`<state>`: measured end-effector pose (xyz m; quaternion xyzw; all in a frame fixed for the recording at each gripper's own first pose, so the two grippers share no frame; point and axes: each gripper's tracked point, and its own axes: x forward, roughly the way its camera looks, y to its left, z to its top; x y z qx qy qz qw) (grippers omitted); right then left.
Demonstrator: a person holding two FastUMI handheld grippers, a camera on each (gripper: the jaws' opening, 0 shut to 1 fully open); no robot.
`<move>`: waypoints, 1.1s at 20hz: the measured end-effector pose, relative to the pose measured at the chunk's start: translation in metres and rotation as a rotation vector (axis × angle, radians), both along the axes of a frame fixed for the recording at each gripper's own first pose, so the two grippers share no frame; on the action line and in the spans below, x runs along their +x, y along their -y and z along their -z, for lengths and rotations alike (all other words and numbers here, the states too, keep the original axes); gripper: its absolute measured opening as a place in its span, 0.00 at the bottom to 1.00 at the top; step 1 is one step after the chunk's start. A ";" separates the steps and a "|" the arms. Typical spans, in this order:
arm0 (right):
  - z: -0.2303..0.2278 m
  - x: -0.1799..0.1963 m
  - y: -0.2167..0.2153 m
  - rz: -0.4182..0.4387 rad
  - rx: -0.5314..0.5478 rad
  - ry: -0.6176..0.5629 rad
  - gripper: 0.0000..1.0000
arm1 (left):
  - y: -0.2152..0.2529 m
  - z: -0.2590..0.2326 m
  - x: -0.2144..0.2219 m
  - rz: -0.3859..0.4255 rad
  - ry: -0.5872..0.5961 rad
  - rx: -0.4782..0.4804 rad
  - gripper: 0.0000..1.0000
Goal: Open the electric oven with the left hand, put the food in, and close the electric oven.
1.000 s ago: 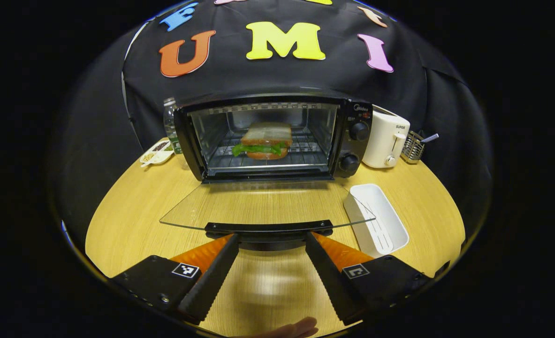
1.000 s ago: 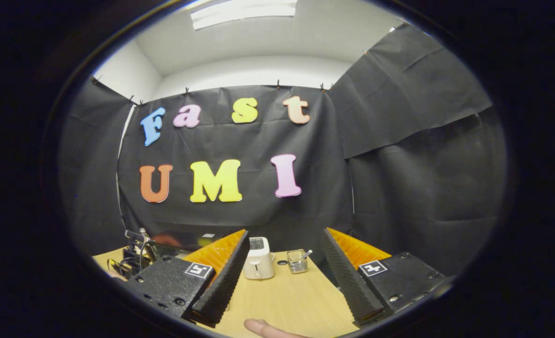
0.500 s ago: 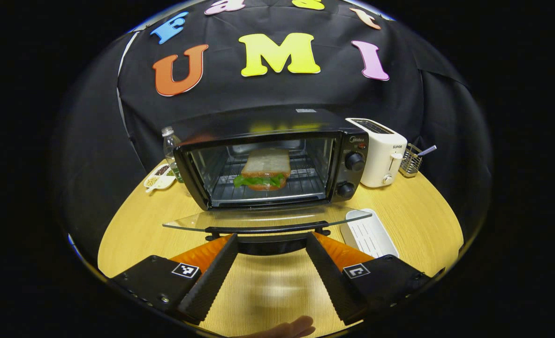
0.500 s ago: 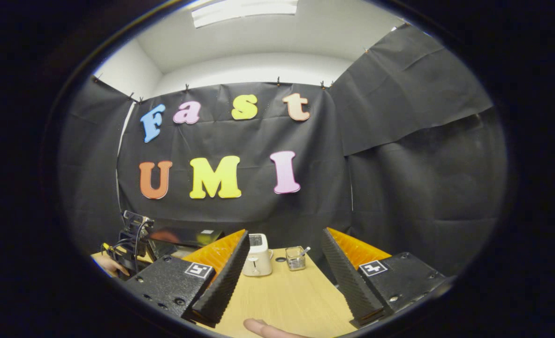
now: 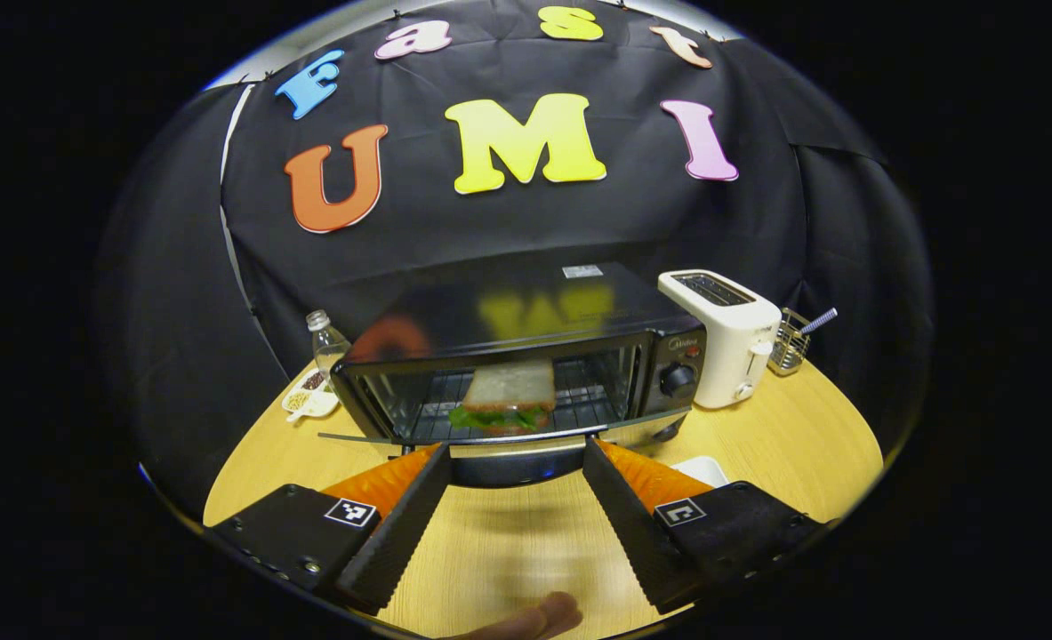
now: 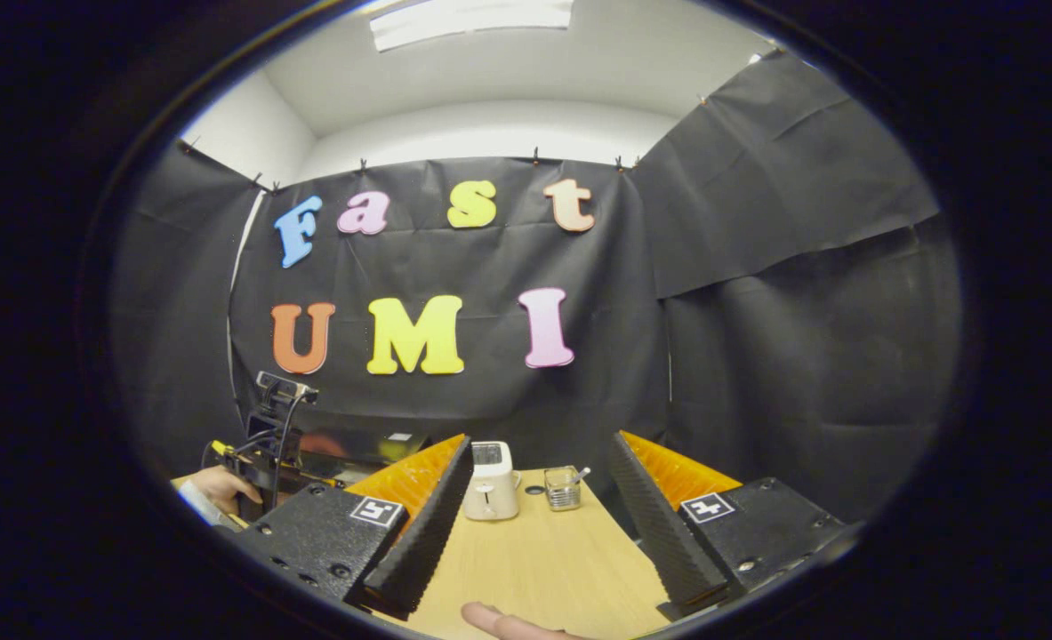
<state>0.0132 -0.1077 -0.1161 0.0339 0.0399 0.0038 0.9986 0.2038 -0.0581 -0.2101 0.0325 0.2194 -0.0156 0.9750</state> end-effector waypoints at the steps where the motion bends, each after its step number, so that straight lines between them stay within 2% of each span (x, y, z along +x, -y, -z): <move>1: -0.001 -0.003 -0.002 -0.011 0.004 -0.008 0.86 | -0.002 -0.003 0.007 -0.009 0.010 0.003 0.98; 4: -0.009 -0.010 0.000 -0.009 0.032 -0.008 0.86 | -0.005 -0.010 0.027 -0.019 0.035 -0.007 0.96; 6: -0.009 -0.012 -0.005 -0.022 0.049 -0.015 0.86 | -0.001 -0.020 0.023 -0.008 0.041 -0.059 0.96; 8: -0.009 -0.016 -0.007 -0.034 0.056 -0.024 0.86 | -0.002 -0.035 0.008 -0.010 0.058 -0.071 0.97; 10: -0.010 -0.017 -0.003 -0.024 0.054 -0.033 0.86 | -0.005 -0.060 -0.010 -0.009 0.112 -0.059 0.96; 11: -0.011 -0.018 -0.004 -0.022 0.055 -0.036 0.98 | -0.007 -0.073 -0.020 -0.012 0.140 -0.050 0.96; 12: -0.011 -0.020 -0.005 -0.023 0.055 -0.038 0.86 | -0.010 -0.085 -0.031 -0.013 0.165 -0.042 0.96; 19: -0.025 -0.041 -0.004 -0.021 0.055 -0.022 0.86 | -0.029 -0.171 -0.123 -0.047 0.345 -0.092 0.96; 22: -0.029 -0.049 -0.003 -0.006 0.052 -0.014 0.86 | -0.038 -0.191 -0.165 -0.071 0.405 -0.093 0.96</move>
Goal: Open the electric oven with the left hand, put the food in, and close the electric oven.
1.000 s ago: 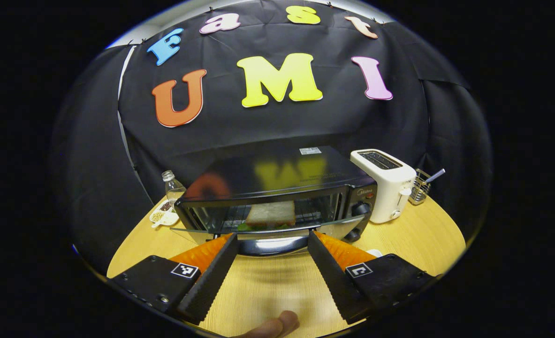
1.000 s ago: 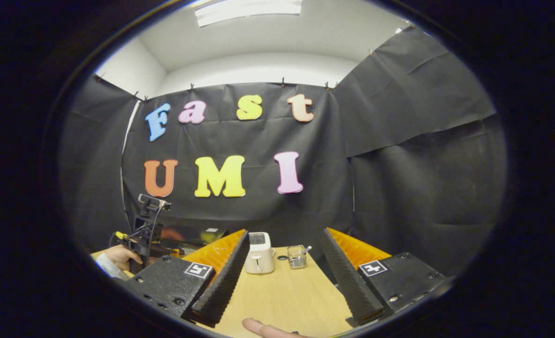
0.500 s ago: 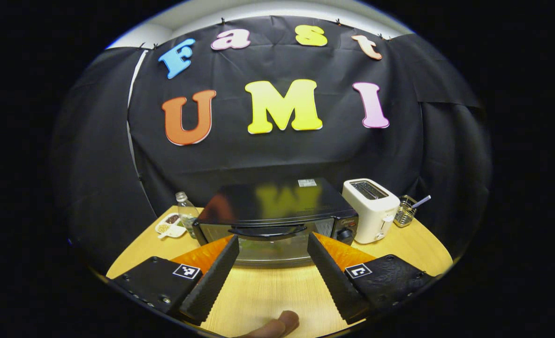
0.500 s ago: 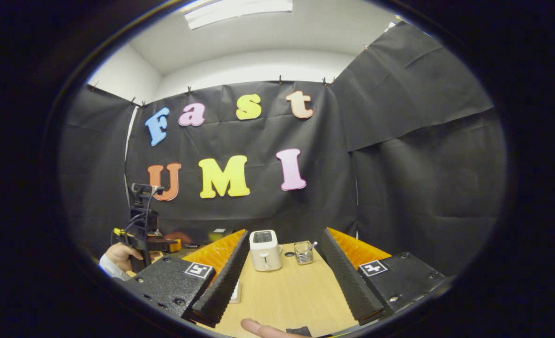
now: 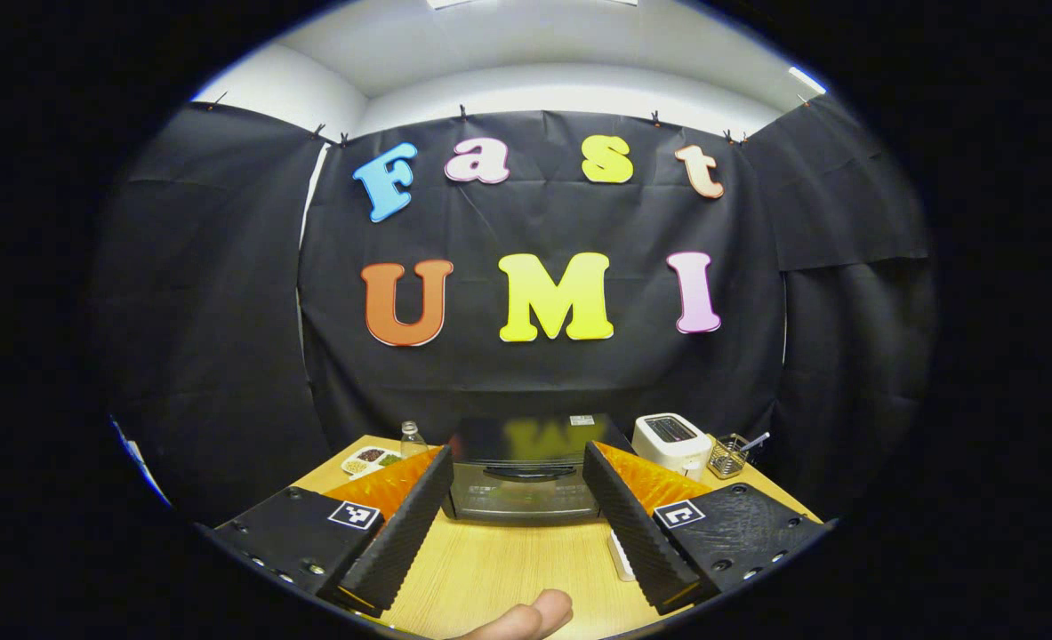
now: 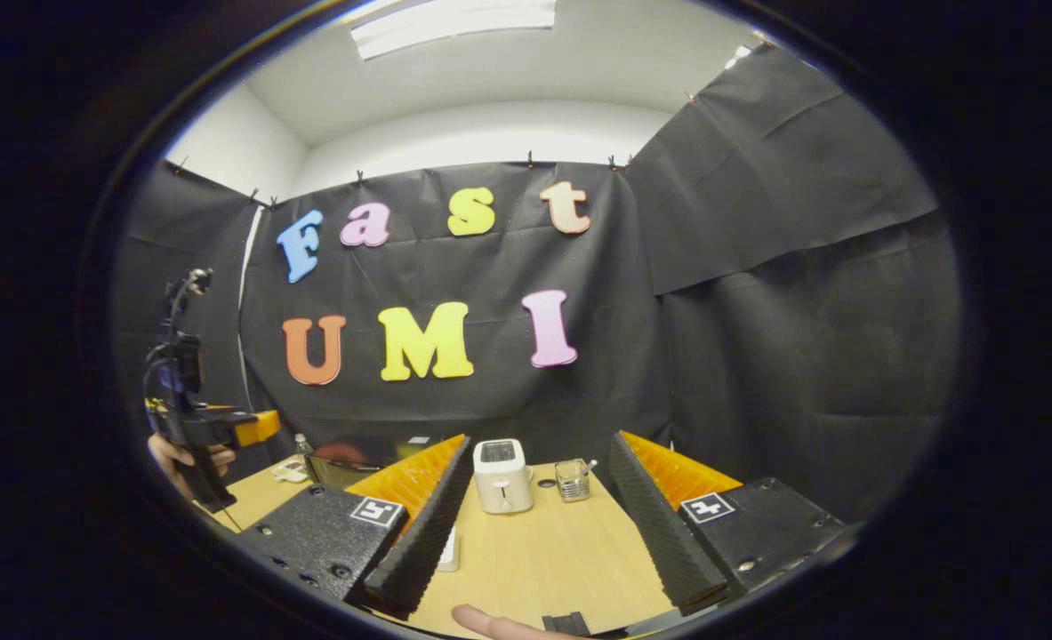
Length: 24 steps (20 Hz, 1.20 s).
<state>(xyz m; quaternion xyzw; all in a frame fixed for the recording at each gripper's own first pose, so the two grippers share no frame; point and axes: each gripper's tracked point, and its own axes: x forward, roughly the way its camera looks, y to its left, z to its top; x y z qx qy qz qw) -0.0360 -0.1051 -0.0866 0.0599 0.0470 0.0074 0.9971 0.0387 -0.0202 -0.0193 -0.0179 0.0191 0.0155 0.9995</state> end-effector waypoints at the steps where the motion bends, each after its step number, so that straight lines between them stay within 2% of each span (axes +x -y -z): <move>1: 0.000 -0.004 -0.002 -0.003 -0.001 0.000 0.86 | -0.005 -0.005 -0.015 -0.012 0.016 0.005 0.96; 5: 0.005 -0.020 -0.010 -0.012 0.027 -0.007 0.86 | -0.002 -0.017 -0.080 -0.002 0.079 -0.009 0.96; 6: 0.007 -0.024 -0.010 -0.010 0.029 -0.013 0.98 | 0.001 -0.019 -0.093 0.003 0.097 -0.016 0.96; 9: 0.006 -0.031 -0.018 -0.034 0.041 -0.003 0.98 | 0.009 -0.022 -0.126 0.020 0.148 0.004 0.96; 11: 0.009 -0.029 -0.010 -0.010 0.018 -0.007 0.98 | 0.012 -0.019 -0.142 0.012 0.165 0.013 0.96; 13: 0.003 -0.030 -0.008 0.006 -0.021 -0.001 0.98 | 0.019 -0.015 -0.150 0.029 0.173 0.018 0.96; 14: 0.000 -0.030 -0.012 0.005 -0.032 0.006 0.86 | 0.022 -0.016 -0.153 0.044 0.186 0.014 0.96; 16: -0.005 -0.032 -0.023 -0.023 -0.042 0.012 0.86 | 0.022 -0.015 -0.158 0.061 0.203 0.002 0.96; 24: -0.019 -0.050 -0.049 -0.097 -0.058 0.057 0.86 | 0.004 -0.001 -0.155 0.036 0.174 -0.020 0.95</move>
